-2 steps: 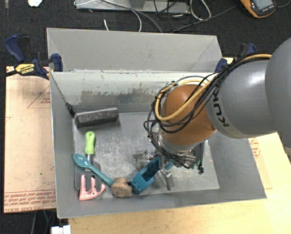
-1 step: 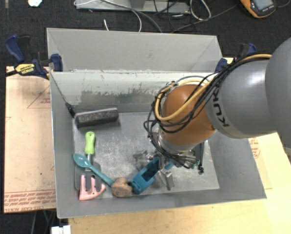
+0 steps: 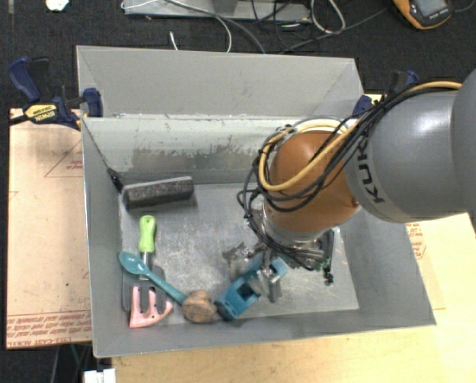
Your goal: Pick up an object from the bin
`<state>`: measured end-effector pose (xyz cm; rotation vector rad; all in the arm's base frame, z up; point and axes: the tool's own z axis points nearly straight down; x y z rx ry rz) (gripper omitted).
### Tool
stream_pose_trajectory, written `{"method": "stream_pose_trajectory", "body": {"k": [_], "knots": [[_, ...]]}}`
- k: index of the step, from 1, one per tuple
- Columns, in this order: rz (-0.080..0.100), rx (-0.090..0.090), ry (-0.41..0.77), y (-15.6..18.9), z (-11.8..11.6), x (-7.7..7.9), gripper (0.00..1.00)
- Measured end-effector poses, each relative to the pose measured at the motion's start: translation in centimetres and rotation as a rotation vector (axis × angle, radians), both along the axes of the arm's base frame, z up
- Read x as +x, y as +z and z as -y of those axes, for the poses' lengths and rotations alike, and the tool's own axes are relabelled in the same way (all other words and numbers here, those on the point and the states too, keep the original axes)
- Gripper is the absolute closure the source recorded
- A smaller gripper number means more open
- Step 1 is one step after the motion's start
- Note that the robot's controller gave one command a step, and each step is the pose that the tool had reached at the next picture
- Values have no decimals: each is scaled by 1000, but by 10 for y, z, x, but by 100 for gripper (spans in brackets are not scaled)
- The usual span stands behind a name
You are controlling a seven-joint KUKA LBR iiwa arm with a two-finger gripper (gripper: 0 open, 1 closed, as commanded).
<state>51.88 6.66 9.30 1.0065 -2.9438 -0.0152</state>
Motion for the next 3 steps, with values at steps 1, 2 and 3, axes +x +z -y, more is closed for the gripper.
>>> {"method": "stream_pose_trajectory", "body": {"k": [1,2,3], "knots": [[-1,-3,0,31,0,1,100],[-14,-4,-1,49,1,-2,100],[-14,-4,-2,104,0,-2,100]]}}
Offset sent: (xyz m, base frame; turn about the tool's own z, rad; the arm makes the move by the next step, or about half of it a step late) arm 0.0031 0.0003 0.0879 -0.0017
